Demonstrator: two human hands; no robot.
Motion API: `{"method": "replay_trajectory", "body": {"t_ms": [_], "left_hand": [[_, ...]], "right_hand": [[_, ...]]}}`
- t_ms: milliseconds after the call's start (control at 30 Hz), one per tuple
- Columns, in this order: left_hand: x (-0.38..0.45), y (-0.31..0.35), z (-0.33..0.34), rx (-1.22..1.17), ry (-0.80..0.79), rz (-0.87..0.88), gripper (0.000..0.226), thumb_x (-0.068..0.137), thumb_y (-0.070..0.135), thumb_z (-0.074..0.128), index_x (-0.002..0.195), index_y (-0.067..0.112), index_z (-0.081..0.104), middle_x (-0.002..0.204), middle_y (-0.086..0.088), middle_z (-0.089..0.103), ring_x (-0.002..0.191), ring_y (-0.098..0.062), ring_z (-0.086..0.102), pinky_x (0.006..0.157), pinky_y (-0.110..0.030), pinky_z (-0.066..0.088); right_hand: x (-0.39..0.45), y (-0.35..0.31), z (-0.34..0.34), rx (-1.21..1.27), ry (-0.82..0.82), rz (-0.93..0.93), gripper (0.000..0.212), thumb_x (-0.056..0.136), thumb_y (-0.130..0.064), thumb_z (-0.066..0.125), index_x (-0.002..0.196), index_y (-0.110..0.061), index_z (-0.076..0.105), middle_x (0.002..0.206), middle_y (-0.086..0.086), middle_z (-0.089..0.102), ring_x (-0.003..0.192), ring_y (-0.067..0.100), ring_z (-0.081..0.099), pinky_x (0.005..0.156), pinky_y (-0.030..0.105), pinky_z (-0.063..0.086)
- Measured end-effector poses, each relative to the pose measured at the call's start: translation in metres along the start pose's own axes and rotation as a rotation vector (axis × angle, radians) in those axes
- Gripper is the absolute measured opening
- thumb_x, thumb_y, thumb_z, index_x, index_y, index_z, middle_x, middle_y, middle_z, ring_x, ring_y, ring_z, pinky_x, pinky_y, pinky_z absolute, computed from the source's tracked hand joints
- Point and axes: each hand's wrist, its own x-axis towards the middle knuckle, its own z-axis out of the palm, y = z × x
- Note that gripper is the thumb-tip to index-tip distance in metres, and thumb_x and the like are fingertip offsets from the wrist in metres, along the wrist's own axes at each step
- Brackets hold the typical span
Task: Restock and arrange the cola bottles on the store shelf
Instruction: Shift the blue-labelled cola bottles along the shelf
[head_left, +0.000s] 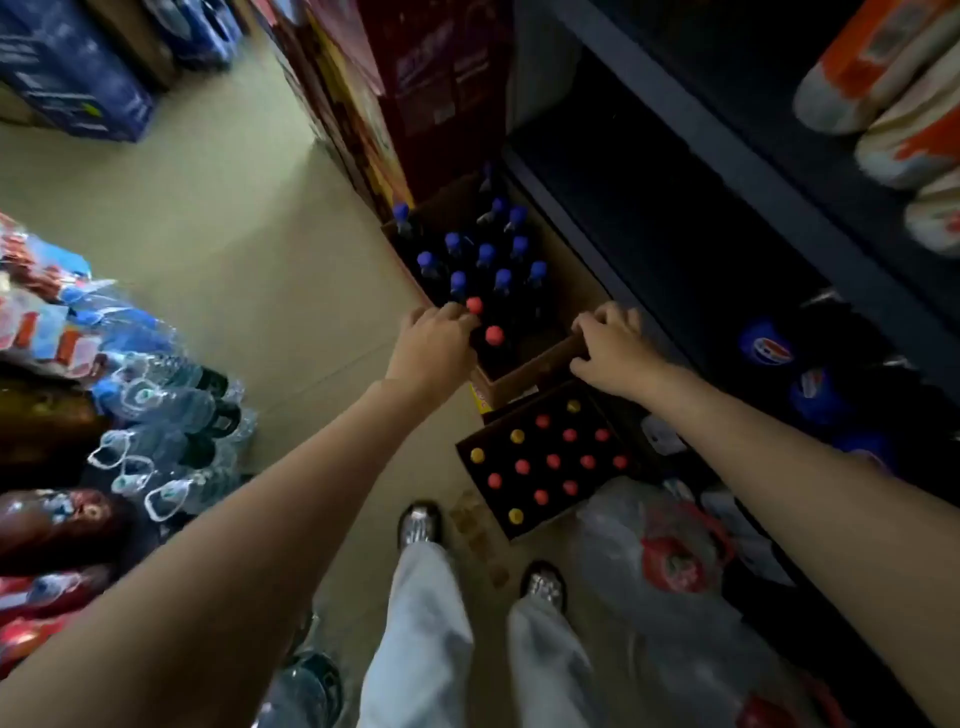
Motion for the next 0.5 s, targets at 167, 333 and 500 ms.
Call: {"method": "replay_trajectory", "body": {"t_ms": [167,333,500], "left_hand": [[0.089,-0.033,0.04,-0.031,0.03,0.031,0.041,0.088,0.017,0.046,0.129,0.016,0.049,0.129,-0.006,0.052,0.118,-0.028,0.05,0.103,-0.036,0.028],[0.16,-0.053,0.076,0.05,-0.024,0.126,0.047,0.092,0.024,0.046,0.138,0.018,0.04,0.138,-0.005,0.044,0.124,-0.027,0.042,0.105,-0.036,0.026],[0.215,-0.053,0.105,0.01,-0.032,0.148,0.049,0.089,0.019,0.049,0.138,0.017,0.04,0.138,-0.007,0.042,0.126,-0.029,0.04,0.102,-0.039,0.03]], "right_hand": [[0.087,0.001,0.036,0.064,0.077,0.066,0.053,0.091,-0.018,0.051,0.14,-0.024,0.032,0.15,0.011,0.015,0.135,0.035,0.016,0.104,0.047,0.033],[0.166,0.006,0.063,0.063,0.055,0.066,0.069,0.093,-0.008,0.048,0.148,-0.031,0.016,0.158,0.007,-0.009,0.142,0.037,0.008,0.109,0.045,0.029],[0.234,0.012,0.08,0.03,0.065,0.089,0.08,0.09,-0.006,0.055,0.151,-0.024,0.006,0.158,0.003,-0.017,0.139,0.035,0.016,0.108,0.045,0.036]]}}
